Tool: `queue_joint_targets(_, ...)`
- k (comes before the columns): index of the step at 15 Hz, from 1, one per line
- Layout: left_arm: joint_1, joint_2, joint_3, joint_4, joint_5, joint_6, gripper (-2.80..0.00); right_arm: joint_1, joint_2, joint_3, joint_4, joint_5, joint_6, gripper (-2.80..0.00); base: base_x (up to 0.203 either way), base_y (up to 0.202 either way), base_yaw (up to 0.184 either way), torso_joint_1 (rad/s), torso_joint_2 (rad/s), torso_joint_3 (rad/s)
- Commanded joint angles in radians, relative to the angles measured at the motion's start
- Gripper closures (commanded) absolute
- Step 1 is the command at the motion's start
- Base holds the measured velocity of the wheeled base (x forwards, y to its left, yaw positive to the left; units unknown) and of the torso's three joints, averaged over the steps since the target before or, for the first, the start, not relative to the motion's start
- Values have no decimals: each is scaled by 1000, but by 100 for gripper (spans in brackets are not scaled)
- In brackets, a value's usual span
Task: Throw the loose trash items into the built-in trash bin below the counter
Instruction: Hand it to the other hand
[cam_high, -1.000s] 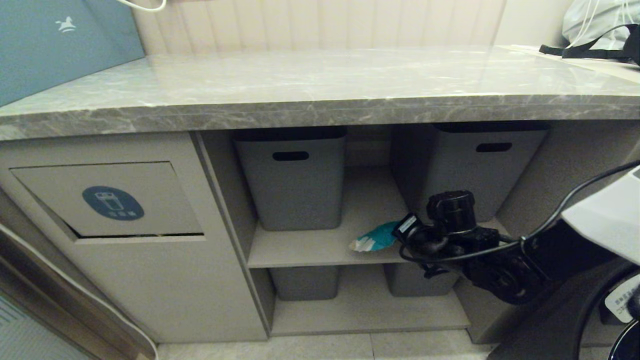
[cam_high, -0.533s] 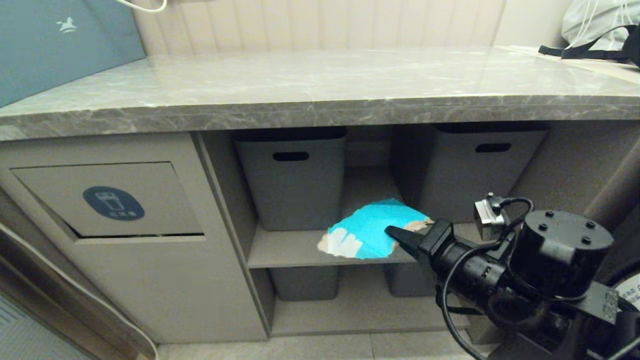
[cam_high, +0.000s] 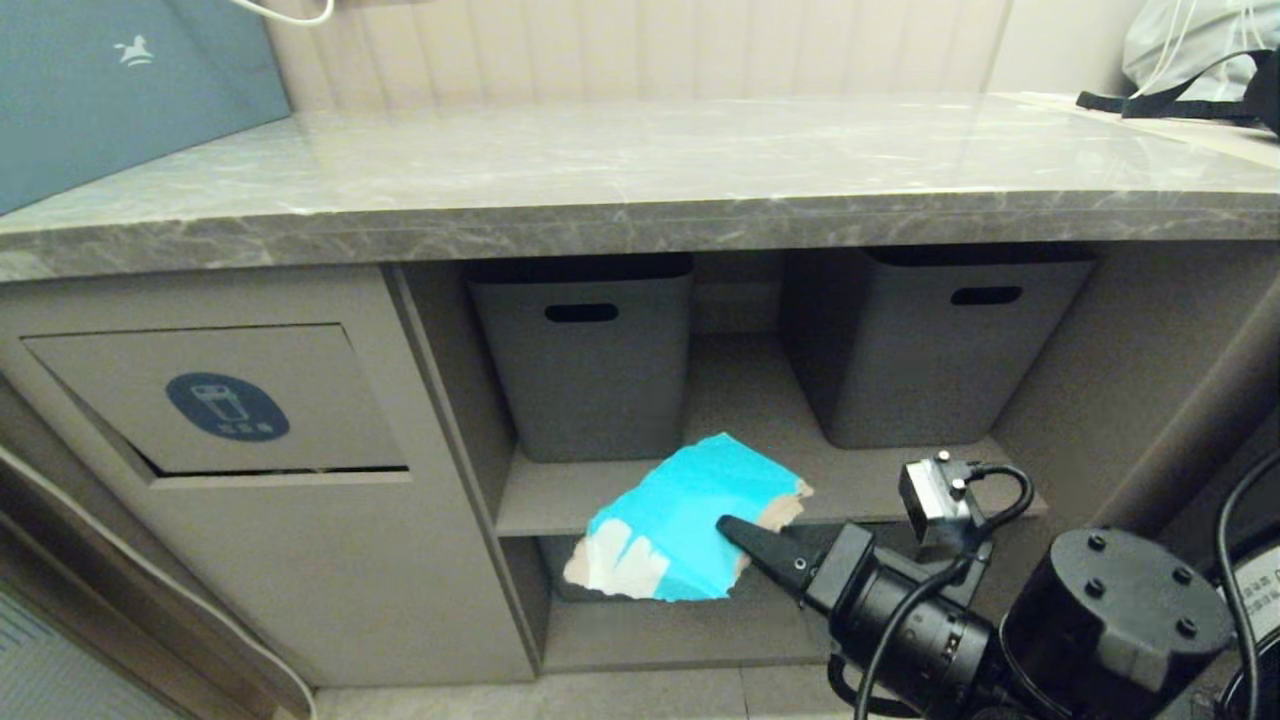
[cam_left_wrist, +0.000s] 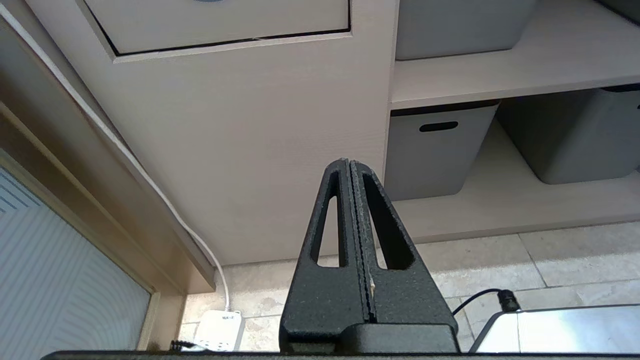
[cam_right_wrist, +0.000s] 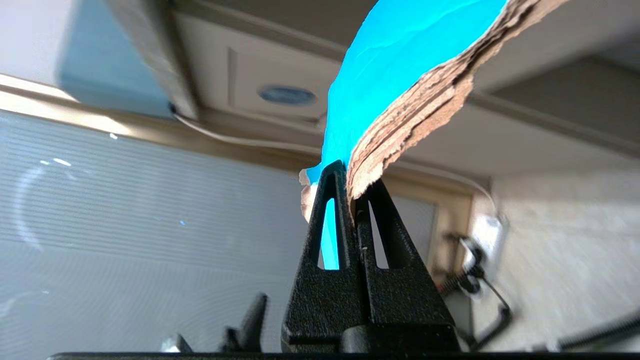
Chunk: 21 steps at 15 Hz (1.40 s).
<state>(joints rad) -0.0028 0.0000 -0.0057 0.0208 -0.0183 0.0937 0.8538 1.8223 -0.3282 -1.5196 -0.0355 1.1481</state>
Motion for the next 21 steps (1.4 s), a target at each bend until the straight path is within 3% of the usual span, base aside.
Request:
queue_joint_targets(1, 0, 0, 0, -1, 3, -8, 0, 15, 27, 24, -10, -1, 12, 0, 0, 0, 0, 0, 0, 0)
queue_joint_targets(3, 0, -2, -29, -2, 6, -33, 0, 17, 28, 37, -10, -4, 27, 0, 0, 0, 0, 0, 0, 0)
queue_joint_targets(5, 0, 25, -162, 15, 3, -69, 0, 16, 29, 44, -10, -3, 36, 0, 0, 0, 0, 0, 0, 0)
queue_joint_targets(8, -26, 246, -353, 29, -103, -125, 0, 16, 58, 14, -10, 0, 39, 0, 0, 0, 0, 0, 0, 0)
queue_joint_targets(9, -46, 358, -401, 23, -168, -144, -280, 16, 63, 4, -10, 1, 41, 0, 0, 0, 0, 0, 0, 0)
queue_joint_targets(11, -100, 552, -475, -7, -330, -218, -280, 16, 76, -35, -10, 2, 42, 0, 0, 0, 0, 0, 0, 0)
queue_joint_targets(12, -130, 643, -509, -32, -410, -294, -280, 16, 78, -65, -10, 3, 42, 0, 0, 0, 0, 0, 0, 0)
queue_joint_targets(13, -158, 735, -536, -67, -465, -390, -280, 16, 81, -89, -10, 6, 41, 0, 0, 0, 0, 0, 0, 0)
queue_joint_targets(15, -268, 889, -578, -186, -552, -640, -280, 17, 80, -91, -10, 6, 42, 0, 0, 0, 0, 0, 0, 0)
queue_joint_targets(17, -407, 1020, -592, -329, -583, -851, -280, 16, 77, -103, -10, 4, 43, 0, 0, 0, 0, 0, 0, 0)
queue_joint_targets(19, -465, 1182, -594, -483, -598, -957, -280, 17, 65, -115, -10, 5, 45, 0, 0, 0, 0, 0, 0, 0)
queue_joint_targets(21, -513, 1319, -602, -585, -605, -1015, -280, 17, 49, -143, -10, 7, 62, 0, 0, 0, 0, 0, 0, 0)
